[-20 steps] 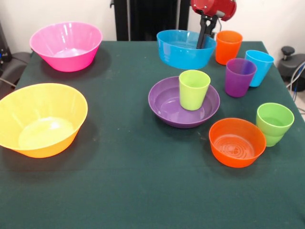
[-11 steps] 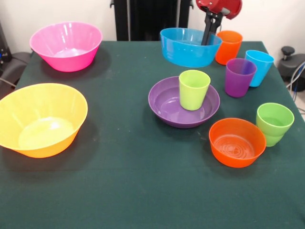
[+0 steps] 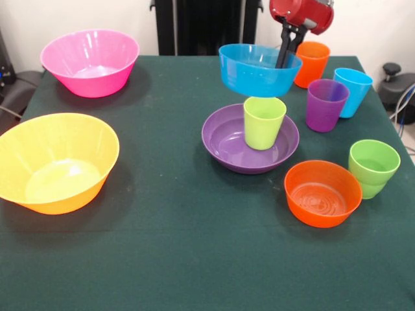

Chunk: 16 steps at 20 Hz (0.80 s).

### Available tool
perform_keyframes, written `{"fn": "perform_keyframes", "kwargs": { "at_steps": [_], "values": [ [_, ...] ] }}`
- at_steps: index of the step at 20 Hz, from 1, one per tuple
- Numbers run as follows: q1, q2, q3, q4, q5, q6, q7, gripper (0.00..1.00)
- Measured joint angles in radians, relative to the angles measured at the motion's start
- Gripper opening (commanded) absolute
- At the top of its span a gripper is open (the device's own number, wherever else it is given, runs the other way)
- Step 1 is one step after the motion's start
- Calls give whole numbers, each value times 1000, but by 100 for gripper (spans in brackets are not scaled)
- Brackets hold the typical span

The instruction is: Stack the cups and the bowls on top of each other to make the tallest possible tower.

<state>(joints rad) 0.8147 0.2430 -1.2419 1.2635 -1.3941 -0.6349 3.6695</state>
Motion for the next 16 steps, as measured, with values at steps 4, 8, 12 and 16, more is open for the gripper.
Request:
{"fn": "perform_keyframes", "kwargs": {
  "at_steps": [4,8,12,16],
  "values": [
    [0,11,-2,-7,0,0,17,0],
    [0,14,-2,-9,0,0,21,0],
    [0,11,-2,-9,0,0,21,0],
    [0,0,-2,-9,0,0,21,0]
  ]
}}
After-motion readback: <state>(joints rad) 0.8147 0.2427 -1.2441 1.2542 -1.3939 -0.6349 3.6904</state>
